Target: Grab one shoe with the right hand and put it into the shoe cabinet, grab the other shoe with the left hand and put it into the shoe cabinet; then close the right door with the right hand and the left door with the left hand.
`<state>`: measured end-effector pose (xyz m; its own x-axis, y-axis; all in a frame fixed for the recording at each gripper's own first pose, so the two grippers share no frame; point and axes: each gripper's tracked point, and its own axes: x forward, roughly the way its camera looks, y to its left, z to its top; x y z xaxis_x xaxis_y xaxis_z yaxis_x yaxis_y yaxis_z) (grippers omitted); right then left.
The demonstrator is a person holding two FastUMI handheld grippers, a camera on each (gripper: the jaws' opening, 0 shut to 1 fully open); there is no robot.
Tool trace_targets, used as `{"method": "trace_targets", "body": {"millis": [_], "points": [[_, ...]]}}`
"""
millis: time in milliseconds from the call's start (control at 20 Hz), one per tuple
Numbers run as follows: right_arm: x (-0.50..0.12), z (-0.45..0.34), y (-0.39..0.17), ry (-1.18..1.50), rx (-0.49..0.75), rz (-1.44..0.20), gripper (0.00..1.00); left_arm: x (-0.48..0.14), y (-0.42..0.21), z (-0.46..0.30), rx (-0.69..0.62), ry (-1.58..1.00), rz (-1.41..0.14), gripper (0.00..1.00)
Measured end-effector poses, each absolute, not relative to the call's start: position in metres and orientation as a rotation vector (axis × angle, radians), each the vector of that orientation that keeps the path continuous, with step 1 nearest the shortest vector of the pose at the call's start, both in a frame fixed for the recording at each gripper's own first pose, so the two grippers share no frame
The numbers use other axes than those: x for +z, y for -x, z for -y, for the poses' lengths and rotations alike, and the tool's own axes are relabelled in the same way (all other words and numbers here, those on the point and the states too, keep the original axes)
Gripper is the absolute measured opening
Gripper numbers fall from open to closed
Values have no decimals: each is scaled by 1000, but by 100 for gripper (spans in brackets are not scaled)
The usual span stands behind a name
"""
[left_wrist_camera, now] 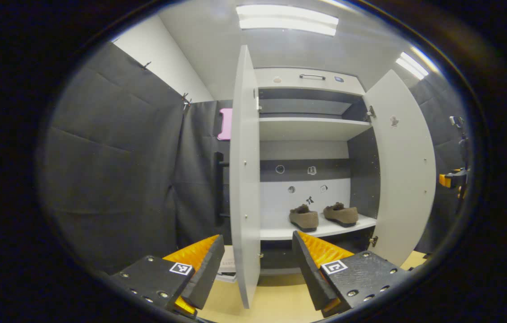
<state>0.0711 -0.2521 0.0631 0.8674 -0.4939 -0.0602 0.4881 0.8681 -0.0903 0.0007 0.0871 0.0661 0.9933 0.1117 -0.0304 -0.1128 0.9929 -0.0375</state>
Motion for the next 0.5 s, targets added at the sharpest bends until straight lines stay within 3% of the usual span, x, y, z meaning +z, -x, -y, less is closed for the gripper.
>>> {"method": "trace_targets", "body": {"millis": [150, 200, 350, 500], "points": [[51, 237, -88, 77, -476, -122, 98, 65, 9, -114, 176, 32, -35, 88], [47, 232, -92, 86, -467, -133, 97, 65, 12, -124, 197, 31, -35, 94], [48, 229, -89, 110, -486, -126, 90, 66, 19, -143, 246, 37, -34, 94], [43, 207, -89, 61, -426, -126, 93, 64, 21, -159, 273, 39, -31, 94]]}}
